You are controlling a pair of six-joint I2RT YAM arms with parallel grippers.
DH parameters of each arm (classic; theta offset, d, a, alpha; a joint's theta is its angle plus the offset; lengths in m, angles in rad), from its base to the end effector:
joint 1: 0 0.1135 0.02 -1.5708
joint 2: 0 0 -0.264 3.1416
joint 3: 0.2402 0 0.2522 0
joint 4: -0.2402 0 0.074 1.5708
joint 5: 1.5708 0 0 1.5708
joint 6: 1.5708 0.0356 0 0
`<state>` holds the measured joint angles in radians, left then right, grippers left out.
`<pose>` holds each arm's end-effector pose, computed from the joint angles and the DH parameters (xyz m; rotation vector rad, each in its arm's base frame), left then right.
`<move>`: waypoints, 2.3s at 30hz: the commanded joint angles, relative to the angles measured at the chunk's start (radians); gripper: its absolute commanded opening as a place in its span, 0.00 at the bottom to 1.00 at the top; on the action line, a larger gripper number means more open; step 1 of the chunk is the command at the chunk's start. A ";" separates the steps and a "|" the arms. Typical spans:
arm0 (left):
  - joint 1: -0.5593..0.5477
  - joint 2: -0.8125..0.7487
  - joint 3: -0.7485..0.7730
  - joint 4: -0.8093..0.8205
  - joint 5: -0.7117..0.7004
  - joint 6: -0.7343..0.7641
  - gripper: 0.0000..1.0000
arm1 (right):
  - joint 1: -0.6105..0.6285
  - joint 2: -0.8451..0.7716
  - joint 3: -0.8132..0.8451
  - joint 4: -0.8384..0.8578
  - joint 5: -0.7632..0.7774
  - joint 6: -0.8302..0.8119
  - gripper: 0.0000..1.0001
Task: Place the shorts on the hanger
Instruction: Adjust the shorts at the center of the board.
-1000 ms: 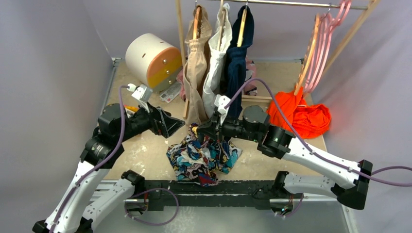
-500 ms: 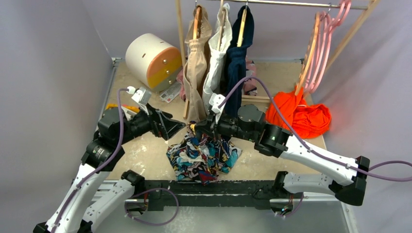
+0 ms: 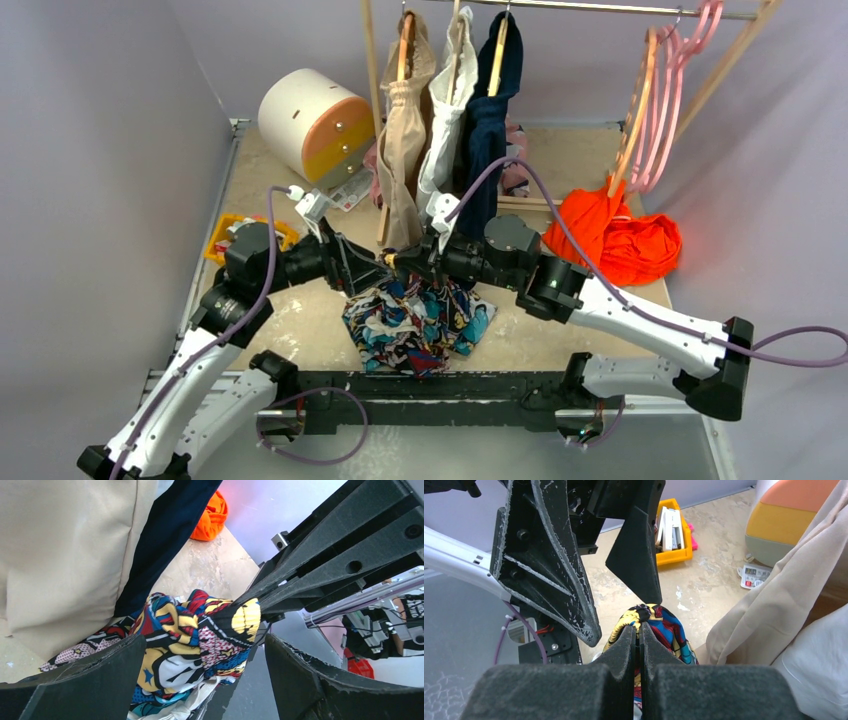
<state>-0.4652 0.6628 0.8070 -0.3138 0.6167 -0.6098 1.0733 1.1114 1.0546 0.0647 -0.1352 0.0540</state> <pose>0.1224 -0.0845 0.3531 0.3591 1.8659 -1.2944 0.1200 0.2309 0.3970 -0.9017 1.3830 0.9813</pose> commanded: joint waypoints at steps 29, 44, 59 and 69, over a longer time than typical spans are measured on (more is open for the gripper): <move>-0.004 0.007 -0.023 0.042 -0.045 0.024 0.19 | 0.005 0.032 0.005 0.120 0.028 0.038 0.00; -0.004 -0.043 0.046 -0.036 -0.394 0.028 0.00 | 0.005 -0.182 -0.123 -0.033 0.064 0.222 0.65; -0.004 -0.190 0.082 -0.069 -0.790 -0.077 0.00 | 0.092 -0.143 -0.379 0.125 -0.001 0.454 0.62; -0.004 -0.173 0.089 -0.065 -0.785 -0.098 0.00 | 0.227 0.072 -0.319 0.261 0.186 0.415 0.65</move>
<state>-0.4717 0.4793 0.8604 -0.4313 -0.1528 -0.6891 1.2533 1.1156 0.6693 0.2070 -0.0620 0.4797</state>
